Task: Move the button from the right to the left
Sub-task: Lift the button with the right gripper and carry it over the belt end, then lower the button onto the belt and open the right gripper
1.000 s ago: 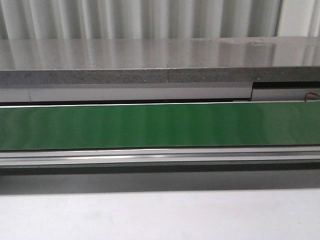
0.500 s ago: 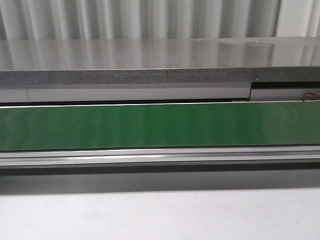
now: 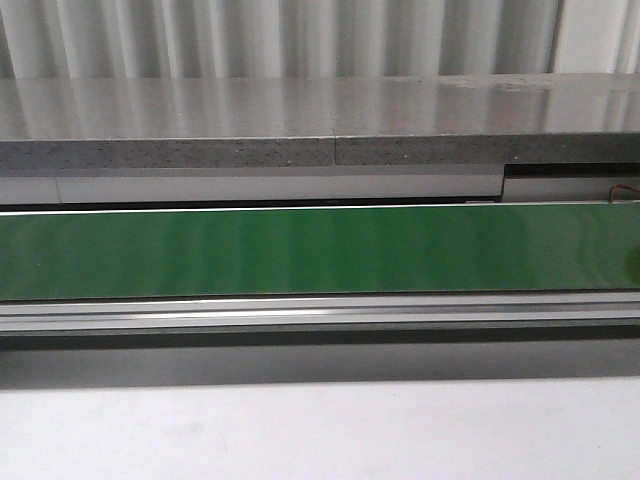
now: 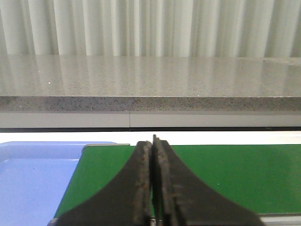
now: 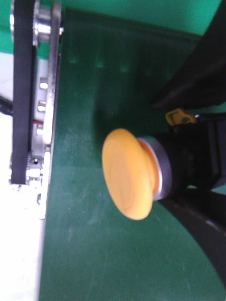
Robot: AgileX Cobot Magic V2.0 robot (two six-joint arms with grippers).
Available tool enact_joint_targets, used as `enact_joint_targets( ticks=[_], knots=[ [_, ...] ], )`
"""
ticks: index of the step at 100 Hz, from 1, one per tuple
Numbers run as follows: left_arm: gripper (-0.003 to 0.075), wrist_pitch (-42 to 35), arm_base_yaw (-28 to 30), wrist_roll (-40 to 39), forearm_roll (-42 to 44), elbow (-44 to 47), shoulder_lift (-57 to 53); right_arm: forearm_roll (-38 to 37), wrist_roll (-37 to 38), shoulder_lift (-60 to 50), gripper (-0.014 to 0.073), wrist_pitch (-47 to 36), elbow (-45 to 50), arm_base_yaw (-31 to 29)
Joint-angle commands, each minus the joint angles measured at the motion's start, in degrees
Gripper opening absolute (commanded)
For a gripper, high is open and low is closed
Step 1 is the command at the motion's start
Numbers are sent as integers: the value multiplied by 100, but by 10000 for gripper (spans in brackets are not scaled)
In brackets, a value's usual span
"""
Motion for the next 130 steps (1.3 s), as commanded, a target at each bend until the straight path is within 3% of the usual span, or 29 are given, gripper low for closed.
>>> enact_joint_targets(
  ticks=[1,12,19,26,36,47,70,94,116,130],
  knots=[
    [-20,-456,-31,-29,-50,145,-198,-133,140,-295,61,-148,-97,-4],
    [-20,-456,-31,-29,-50,145,-198,-164,186,-277,71,-148,-90,-4],
    [-20,-456,-31,-29,-50,145,-198,-164,190,-226,134,-135,-90,-4],
    [-20,-456,-31,-29,-50,145,-198,-164,190,-168,255,-87,-83,-4],
    [-20,-456,-31,-29,-50,145,-198,-164,200,-114,491,17,-79,-4],
    [-20,-456,-31,-29,-50,145,-198,-72,200,-173,665,21,-79,-4],
    [-20,-456,-31,-29,-50,145,-198,241,140,-802,647,-339,-79,-4],
    [-20,-456,-31,-29,-50,145,-198,412,24,-2193,645,-1029,96,141],
    [-20,-456,-31,-29,-50,145,-198,425,-838,-4120,645,-3221,1800,447],
    [-20,-456,-31,-29,-50,145,-198,425,-1105,-5180,645,-3891,3003,470]
  ],
)
